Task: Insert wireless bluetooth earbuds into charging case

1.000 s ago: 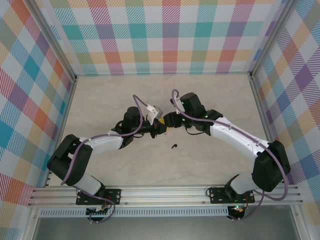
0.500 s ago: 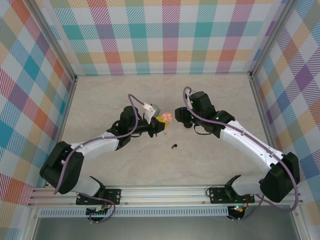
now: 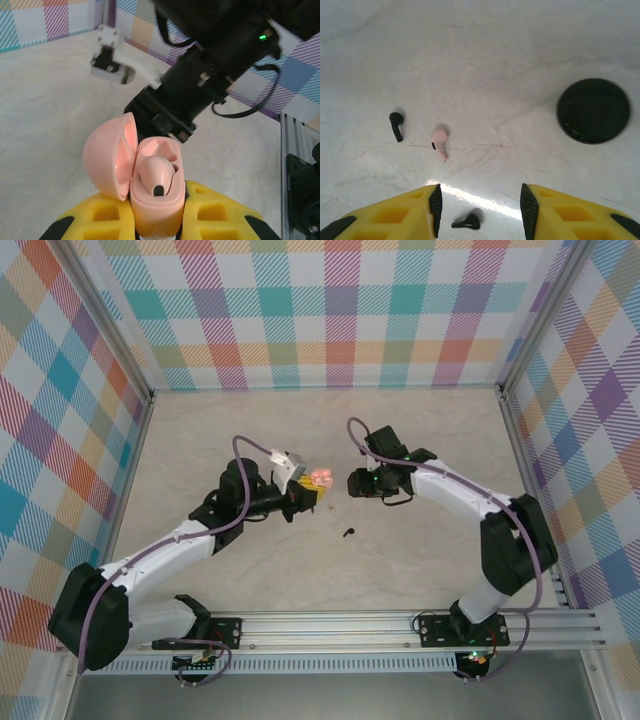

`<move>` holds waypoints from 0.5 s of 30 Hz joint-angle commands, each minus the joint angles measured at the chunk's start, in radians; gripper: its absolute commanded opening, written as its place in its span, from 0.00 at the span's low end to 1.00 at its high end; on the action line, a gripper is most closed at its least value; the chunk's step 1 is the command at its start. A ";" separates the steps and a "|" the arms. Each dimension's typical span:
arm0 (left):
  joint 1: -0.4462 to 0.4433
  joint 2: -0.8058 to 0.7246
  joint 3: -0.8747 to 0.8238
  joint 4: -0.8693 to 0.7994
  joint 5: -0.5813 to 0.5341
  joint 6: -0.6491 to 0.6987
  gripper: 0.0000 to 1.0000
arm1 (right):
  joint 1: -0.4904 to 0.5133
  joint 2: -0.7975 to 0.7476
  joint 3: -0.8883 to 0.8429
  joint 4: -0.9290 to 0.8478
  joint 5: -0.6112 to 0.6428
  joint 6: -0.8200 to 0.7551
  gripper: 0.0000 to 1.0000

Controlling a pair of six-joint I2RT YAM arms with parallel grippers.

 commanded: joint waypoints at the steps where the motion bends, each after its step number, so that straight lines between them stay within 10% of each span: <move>1: -0.014 -0.057 -0.029 -0.044 -0.022 -0.015 0.13 | 0.002 0.066 0.059 0.003 -0.119 -0.019 0.48; 15: -0.014 -0.188 -0.089 -0.092 -0.060 -0.029 0.14 | 0.048 0.323 0.262 -0.111 -0.156 -0.040 0.48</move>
